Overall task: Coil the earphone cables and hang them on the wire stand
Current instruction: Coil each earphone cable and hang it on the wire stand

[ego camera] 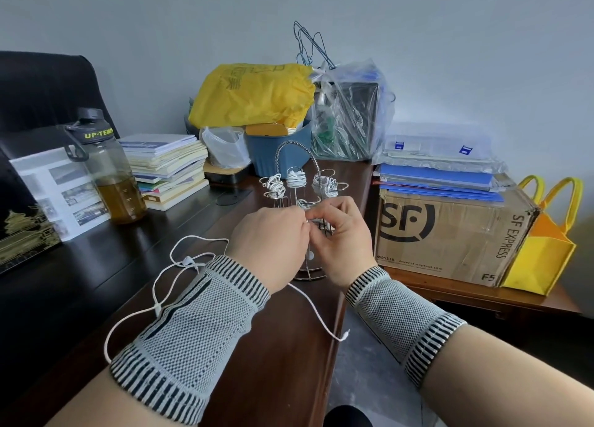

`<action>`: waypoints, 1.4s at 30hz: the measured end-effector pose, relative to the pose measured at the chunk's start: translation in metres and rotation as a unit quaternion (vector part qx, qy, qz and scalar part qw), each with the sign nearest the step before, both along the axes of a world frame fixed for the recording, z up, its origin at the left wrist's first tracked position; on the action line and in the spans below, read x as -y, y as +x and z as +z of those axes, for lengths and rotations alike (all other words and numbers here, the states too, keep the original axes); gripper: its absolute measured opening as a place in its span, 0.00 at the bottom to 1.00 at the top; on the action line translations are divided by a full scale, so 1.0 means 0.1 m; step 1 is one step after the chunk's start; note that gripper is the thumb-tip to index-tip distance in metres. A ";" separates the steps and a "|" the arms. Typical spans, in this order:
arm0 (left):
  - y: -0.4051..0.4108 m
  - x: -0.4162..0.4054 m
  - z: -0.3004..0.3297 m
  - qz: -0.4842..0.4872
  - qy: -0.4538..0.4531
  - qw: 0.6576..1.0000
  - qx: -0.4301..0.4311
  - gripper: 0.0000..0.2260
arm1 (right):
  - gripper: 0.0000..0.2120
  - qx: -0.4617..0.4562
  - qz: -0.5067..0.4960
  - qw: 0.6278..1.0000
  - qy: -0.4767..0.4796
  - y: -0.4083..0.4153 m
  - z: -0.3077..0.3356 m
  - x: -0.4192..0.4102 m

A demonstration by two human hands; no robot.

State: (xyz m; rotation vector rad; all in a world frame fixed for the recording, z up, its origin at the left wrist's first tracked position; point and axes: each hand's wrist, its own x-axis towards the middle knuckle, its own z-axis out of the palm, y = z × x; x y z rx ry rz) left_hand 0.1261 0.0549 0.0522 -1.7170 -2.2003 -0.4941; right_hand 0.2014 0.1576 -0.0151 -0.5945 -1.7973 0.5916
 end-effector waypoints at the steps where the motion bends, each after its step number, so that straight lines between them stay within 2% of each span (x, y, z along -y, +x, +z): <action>1: -0.01 0.00 0.01 -0.007 -0.001 1.000 0.003 0.10 | 0.07 -0.001 0.000 1.000 0.002 0.00 0.00 -0.01; 4: -0.04 0.01 0.07 -0.025 -0.010 0.999 0.033 0.11 | 0.05 0.004 0.006 1.000 -0.017 0.03 0.01 -0.01; 11: -0.27 -0.06 0.19 -0.053 0.021 0.979 0.195 0.10 | 0.08 -0.017 0.006 0.997 -0.076 0.03 0.07 0.05; 15: -0.34 -0.07 0.22 -0.038 0.042 0.975 0.216 0.09 | 0.12 -0.034 -0.002 0.994 -0.103 0.02 0.10 0.02; 20: -0.32 -0.21 0.15 -0.024 0.114 0.954 0.276 0.06 | 0.11 -0.043 -0.005 0.989 -0.142 -0.01 0.10 -0.02; 23: -0.28 -0.32 0.12 0.009 0.140 0.944 0.297 0.09 | 0.10 -0.043 0.001 0.984 -0.173 -0.01 0.11 -0.05; 28: -0.25 -0.40 0.08 0.107 0.062 0.966 0.226 0.16 | 0.10 -0.036 0.010 0.969 -0.242 -0.04 0.18 -0.11; 31: -0.27 -0.45 0.01 0.115 0.039 0.958 0.262 0.16 | 0.11 -0.027 0.003 0.963 -0.270 -0.05 0.25 -0.16; 36: -0.28 -0.53 -0.11 0.093 0.067 0.925 0.363 0.16 | 0.13 -0.004 -0.014 0.953 -0.304 -0.04 0.34 -0.22; 42: -0.23 -0.53 -0.19 0.094 0.075 0.900 0.419 0.16 | 0.15 0.005 -0.031 0.946 -0.324 -0.06 0.38 -0.29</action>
